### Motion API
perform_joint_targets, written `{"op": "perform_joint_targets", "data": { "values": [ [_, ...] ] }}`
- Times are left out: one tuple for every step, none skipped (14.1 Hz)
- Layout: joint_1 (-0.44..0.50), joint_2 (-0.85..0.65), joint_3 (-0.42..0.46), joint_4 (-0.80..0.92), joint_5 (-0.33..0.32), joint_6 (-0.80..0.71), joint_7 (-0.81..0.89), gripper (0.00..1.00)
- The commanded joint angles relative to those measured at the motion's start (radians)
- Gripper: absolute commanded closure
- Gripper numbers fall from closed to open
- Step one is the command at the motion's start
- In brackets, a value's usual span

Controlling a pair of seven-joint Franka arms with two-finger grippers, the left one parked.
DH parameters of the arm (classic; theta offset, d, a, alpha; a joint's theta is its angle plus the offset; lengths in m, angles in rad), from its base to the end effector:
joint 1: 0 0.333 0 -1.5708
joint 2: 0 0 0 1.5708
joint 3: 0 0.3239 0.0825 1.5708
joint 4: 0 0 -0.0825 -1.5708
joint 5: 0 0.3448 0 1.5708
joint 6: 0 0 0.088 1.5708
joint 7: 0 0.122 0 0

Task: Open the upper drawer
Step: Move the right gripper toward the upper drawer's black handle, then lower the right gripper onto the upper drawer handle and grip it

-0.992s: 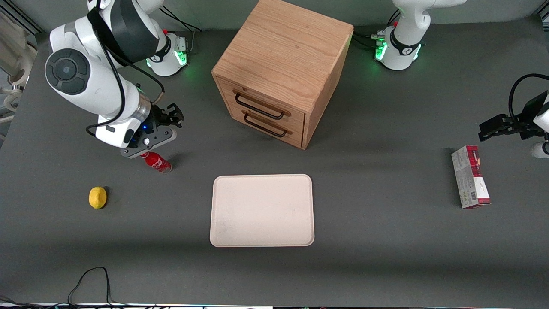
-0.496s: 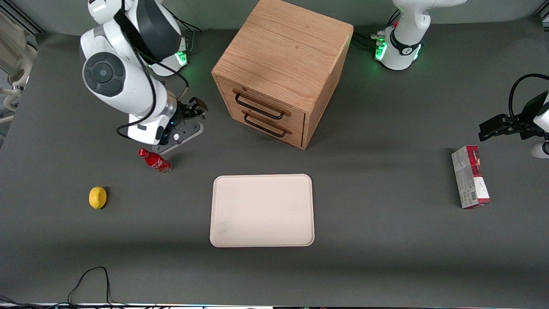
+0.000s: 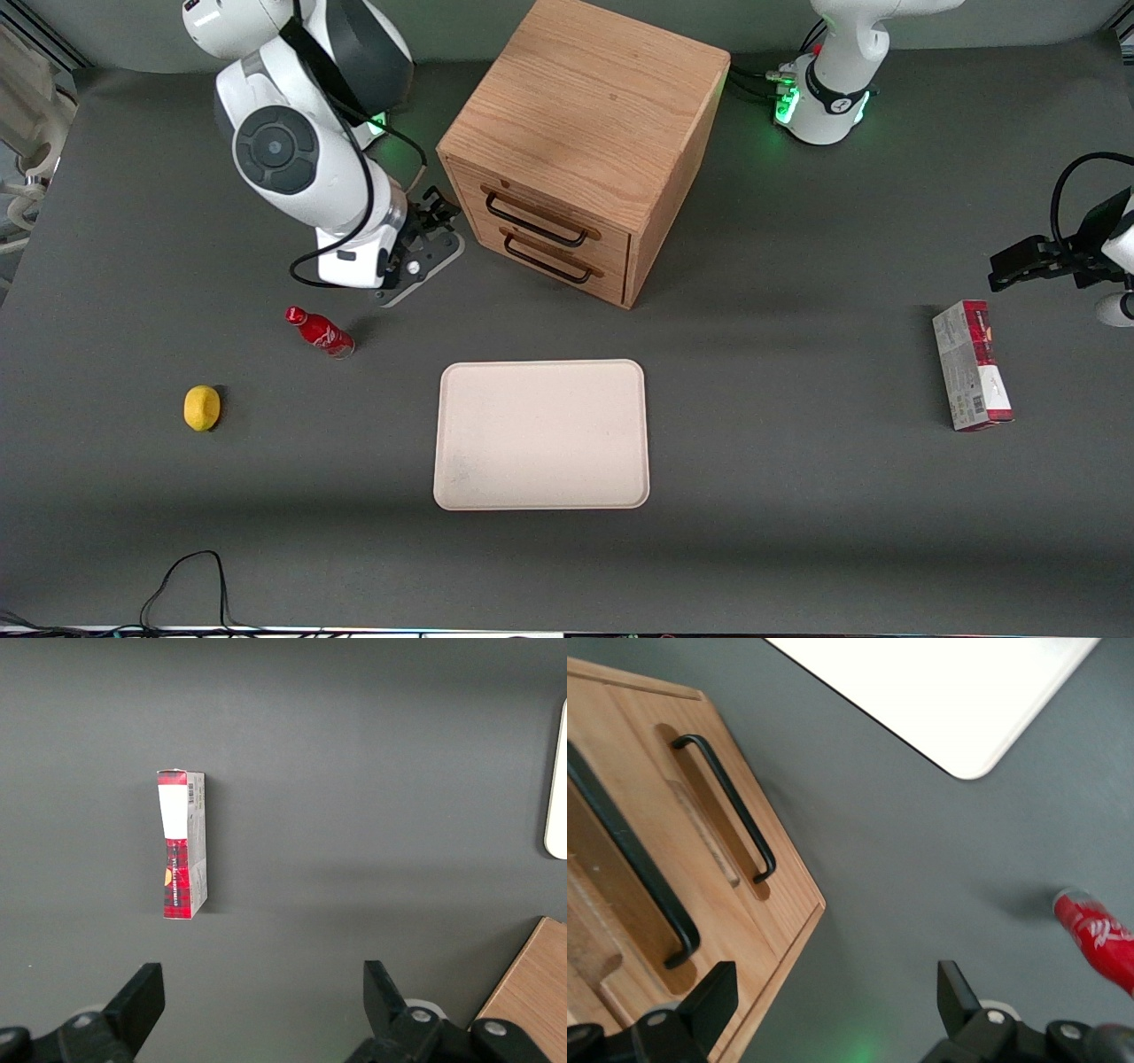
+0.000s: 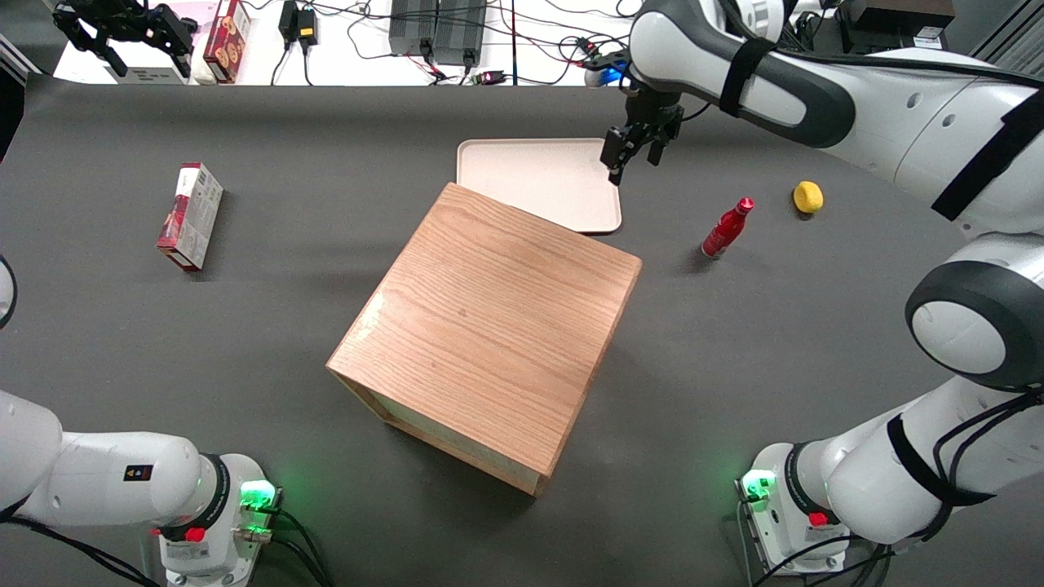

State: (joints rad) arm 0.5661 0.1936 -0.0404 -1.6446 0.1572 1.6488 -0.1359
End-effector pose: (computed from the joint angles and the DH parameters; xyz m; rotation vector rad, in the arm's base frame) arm 0.4758 0.2987 0.4884 -2.8660 -0.9409 0.3239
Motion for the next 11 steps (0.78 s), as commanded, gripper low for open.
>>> {"op": "perform_joint_targets", "data": {
  "values": [
    [0.046, 0.030, -0.010, 0.040, 0.016, 0.026, -0.034, 0.00],
    [0.058, 0.043, -0.010, 0.048, 0.016, 0.035, -0.034, 0.00],
    [0.066, 0.055, -0.010, 0.060, 0.016, 0.043, -0.034, 0.00],
    [0.075, 0.067, -0.007, 0.069, 0.016, 0.049, -0.034, 0.00],
    [0.080, 0.073, -0.007, 0.080, 0.016, 0.057, -0.034, 0.00],
    [0.084, 0.082, -0.007, 0.084, 0.015, 0.059, -0.034, 0.03],
    [0.090, 0.089, -0.007, 0.091, 0.015, 0.060, -0.034, 0.11],
    [0.093, 0.096, -0.007, 0.095, 0.016, 0.065, -0.034, 0.11],
    [0.095, 0.104, -0.006, 0.097, 0.016, 0.075, -0.033, 0.12],
    [0.097, 0.109, -0.003, 0.098, 0.019, 0.086, -0.030, 0.07],
    [0.100, 0.110, -0.001, 0.098, 0.045, 0.088, -0.031, 0.00]
  ]
}}
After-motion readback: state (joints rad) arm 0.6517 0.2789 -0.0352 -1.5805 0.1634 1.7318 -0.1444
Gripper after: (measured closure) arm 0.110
